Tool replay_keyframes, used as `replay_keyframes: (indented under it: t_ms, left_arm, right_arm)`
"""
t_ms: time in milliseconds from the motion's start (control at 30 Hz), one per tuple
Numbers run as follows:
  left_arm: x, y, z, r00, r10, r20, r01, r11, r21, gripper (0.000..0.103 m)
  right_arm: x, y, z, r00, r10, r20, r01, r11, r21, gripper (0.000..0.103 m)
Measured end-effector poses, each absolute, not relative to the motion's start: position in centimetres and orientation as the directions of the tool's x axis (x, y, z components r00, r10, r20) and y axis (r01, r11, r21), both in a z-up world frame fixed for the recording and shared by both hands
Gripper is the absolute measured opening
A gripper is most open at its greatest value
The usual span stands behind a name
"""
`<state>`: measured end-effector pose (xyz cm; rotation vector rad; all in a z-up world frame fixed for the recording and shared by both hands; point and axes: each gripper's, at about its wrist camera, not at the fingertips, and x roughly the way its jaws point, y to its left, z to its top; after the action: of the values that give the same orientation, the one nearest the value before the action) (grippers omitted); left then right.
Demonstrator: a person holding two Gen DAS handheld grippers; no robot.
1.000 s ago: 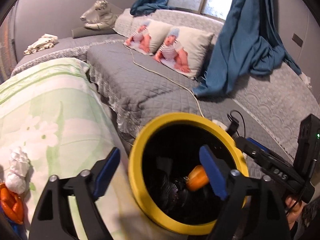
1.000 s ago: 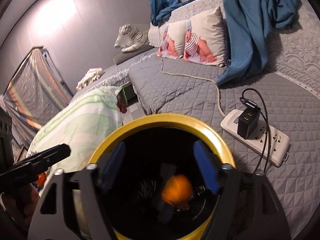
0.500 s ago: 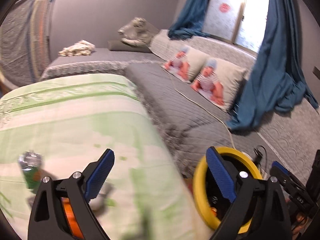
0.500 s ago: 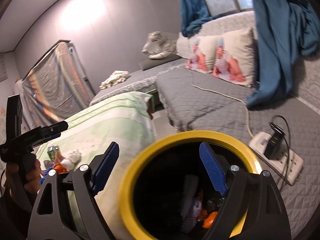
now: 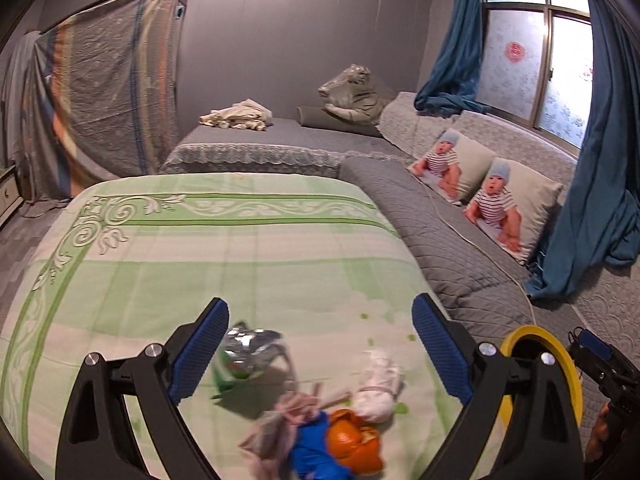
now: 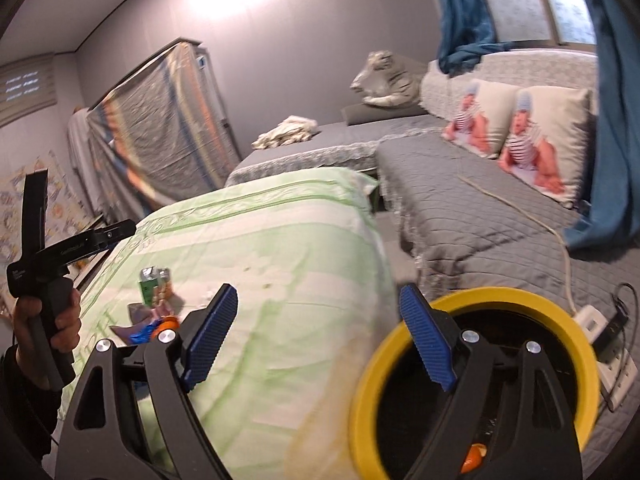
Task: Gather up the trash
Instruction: 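Move both tools back over the remaining trash on the bed, then grasp the green snack wrapper with the left tool while the right tool grasps white tissue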
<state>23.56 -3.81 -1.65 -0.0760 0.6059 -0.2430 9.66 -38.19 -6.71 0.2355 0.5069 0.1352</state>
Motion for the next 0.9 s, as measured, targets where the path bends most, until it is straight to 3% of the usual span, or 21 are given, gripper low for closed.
replay_keyframes:
  t_ms: [500, 900]
  left_arm:
    - [24.7, 3.9, -5.3, 0.782, -0.176, -0.597, 0.094, 0.982, -0.166, 0.089]
    - [26.2, 5.1, -8.3, 0.749, -0.192, -0.634, 0.092, 0.978, -0.188, 0.089]
  right_arm:
    - [15.5, -28.6, -9.0, 0.755, 0.358, -0.549, -0.242, 0.931, 0.275, 0.079]
    - [18.6, -25.2, -10.9, 0.698, 0.394, -0.597, -0.279, 0.918, 0.281, 0.078]
